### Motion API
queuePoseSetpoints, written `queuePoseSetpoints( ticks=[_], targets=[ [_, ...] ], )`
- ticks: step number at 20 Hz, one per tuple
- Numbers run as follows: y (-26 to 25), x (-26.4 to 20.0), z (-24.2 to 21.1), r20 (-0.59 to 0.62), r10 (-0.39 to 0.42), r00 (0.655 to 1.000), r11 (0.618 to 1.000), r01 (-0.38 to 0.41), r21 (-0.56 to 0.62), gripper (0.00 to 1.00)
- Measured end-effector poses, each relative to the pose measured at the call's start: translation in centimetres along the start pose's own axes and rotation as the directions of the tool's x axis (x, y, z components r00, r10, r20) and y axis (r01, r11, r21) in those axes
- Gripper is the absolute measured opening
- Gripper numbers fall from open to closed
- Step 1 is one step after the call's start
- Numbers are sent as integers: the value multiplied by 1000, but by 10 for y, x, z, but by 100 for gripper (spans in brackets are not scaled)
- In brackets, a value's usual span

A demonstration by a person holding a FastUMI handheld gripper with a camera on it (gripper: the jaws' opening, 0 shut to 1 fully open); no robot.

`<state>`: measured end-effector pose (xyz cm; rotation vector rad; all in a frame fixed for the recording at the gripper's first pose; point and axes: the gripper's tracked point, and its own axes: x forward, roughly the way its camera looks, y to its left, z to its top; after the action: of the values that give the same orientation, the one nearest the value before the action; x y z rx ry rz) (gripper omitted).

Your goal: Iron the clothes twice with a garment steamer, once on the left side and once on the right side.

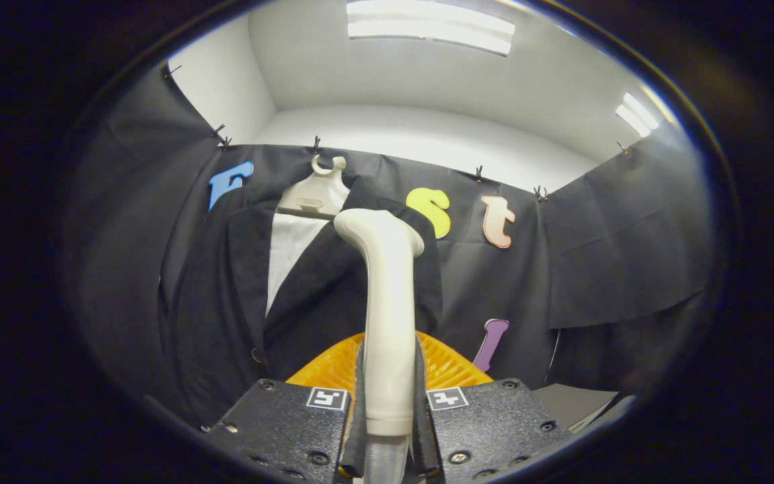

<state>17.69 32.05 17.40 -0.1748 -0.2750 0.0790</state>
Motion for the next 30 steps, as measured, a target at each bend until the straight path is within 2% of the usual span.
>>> queuePoseSetpoints(
  ticks=[5,12,20,30],
  targets=[
    [5,-34,-37,-83,-23,996,1000,22,-7,30],
    [17,-88,-100,-220,-14,975,999,4,-45,30],
    [28,-129,-171,-369,29,929,998,-49,-43,30],
    [29,-179,-254,-499,73,864,991,-117,-59,30]
  ],
)
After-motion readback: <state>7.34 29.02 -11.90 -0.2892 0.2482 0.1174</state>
